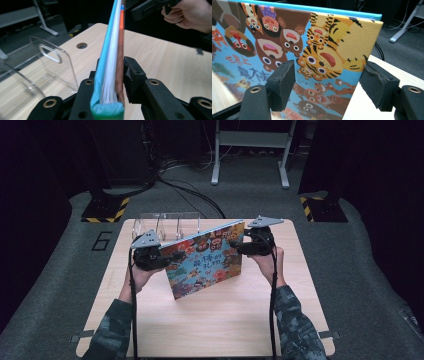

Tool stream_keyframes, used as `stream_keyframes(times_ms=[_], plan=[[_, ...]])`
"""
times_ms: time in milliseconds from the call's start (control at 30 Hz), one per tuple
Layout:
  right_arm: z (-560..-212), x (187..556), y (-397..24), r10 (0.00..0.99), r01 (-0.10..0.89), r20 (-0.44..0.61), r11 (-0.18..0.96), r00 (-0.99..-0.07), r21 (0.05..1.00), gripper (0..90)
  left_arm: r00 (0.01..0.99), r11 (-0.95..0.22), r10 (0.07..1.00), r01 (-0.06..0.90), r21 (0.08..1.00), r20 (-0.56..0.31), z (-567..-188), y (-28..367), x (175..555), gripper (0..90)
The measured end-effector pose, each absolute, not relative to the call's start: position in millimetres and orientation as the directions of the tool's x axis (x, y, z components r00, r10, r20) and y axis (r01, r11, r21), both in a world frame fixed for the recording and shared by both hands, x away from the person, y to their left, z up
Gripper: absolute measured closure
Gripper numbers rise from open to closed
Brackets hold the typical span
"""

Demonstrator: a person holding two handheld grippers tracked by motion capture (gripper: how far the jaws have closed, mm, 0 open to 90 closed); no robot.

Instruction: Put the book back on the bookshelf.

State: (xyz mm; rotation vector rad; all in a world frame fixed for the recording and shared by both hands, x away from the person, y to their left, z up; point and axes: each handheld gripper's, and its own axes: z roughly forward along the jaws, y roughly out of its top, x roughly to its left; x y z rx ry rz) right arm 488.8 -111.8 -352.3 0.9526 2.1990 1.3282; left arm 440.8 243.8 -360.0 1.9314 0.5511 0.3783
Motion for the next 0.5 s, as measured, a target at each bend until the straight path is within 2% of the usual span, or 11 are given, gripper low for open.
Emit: stream_keyframes(times_ms=[100, 300, 433, 467, 500], plan=[[-351.7, 487.2, -106.7, 0.727, 0.336, -0.009, 0.328, -0.687, 0.883, 28.8, 0.837, -0.375, 0.544, 0.176, 0.910, 0.063, -358.6, 245.2, 439.1, 74.8], [-352.3, 489.3, -105.2, 0.731, 0.336, -0.006, 0.322, -0.682, 0.885, 31.4, 0.832, -0.332, 0.553, 0.178, 0.926, 0.038, -361.0, 247.5, 440.6, 72.6], [-351.7, 488.8, -106.2, 0.730, 0.337, -0.007, 0.324, -0.683, 0.884, 32.2, 0.851, -0.317, 0.525, 0.167, 0.934, 0.026, -356.8, 242.0, 442.0, 62.9], [-351.6, 488.8, -106.3, 0.730, 0.337, -0.005, 0.321, -0.684, 0.885, 32.1, 0.850, -0.310, 0.527, 0.178, 0.934, 0.013, -355.6, 239.1, 441.5, 63.1], [-351.6, 488.7, -106.3, 0.730, 0.337, -0.003, 0.320, -0.684, 0.885, 32.1, 0.846, -0.324, 0.532, 0.164, 0.932, 0.036, -354.3, 237.6, 442.4, 64.4]])
